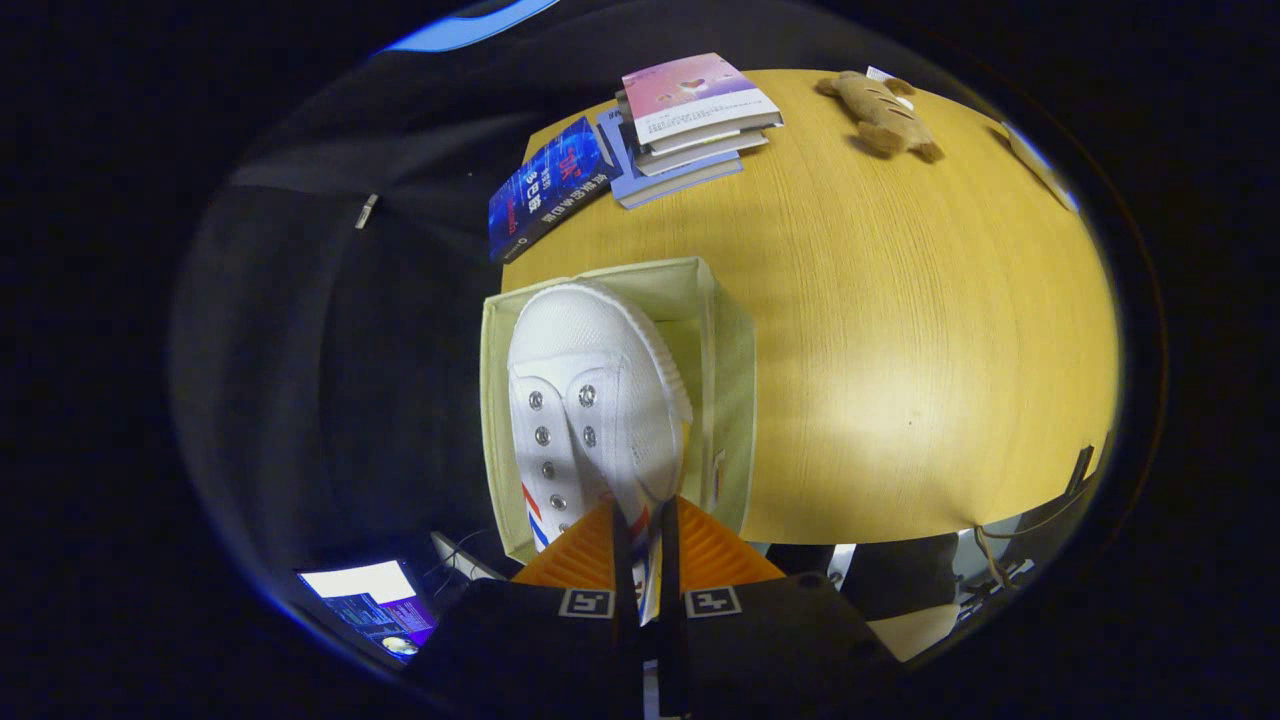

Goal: Open the storage box then place both shoes into the box .Put the left shoe in first, then the right shoe, with the right side of both shoes facing outward in a uniform manner.

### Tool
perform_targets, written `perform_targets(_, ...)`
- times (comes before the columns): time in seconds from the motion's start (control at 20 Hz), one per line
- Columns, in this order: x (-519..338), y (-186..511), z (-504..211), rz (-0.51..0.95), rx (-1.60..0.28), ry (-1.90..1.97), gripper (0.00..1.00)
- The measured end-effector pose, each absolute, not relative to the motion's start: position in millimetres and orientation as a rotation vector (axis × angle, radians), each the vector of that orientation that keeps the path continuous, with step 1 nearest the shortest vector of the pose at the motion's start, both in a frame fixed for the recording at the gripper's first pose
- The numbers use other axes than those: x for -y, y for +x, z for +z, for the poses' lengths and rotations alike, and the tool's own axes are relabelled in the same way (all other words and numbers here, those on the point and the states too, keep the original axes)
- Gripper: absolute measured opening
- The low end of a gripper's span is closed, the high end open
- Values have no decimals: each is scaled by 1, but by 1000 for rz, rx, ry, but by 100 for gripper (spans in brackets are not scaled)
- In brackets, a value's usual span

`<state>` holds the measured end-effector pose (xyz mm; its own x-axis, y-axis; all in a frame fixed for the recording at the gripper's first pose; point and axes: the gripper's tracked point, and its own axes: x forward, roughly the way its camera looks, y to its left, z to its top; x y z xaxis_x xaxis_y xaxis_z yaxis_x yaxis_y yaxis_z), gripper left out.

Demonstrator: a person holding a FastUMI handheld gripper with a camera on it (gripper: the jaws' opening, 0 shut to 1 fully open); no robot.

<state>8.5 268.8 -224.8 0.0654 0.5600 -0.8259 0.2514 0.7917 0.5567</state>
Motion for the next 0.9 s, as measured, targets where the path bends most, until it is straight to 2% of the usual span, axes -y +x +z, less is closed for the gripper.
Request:
perform_targets(0.25,-283,5,-239,262,-1569,663,11)
perform_targets(0.35,-289,7,-233,288,-1556,693,21)
perform_targets(0.4,-296,9,-224,311,-1550,727,30)
perform_targets(0.45,-297,12,-218,328,-1539,750,32)
perform_targets(0.55,-296,16,-214,355,-1522,749,59)
perform_targets(0.65,-289,12,-218,351,-1523,729,100)
perform_targets(0.9,-276,7,-216,344,-1508,769,99)
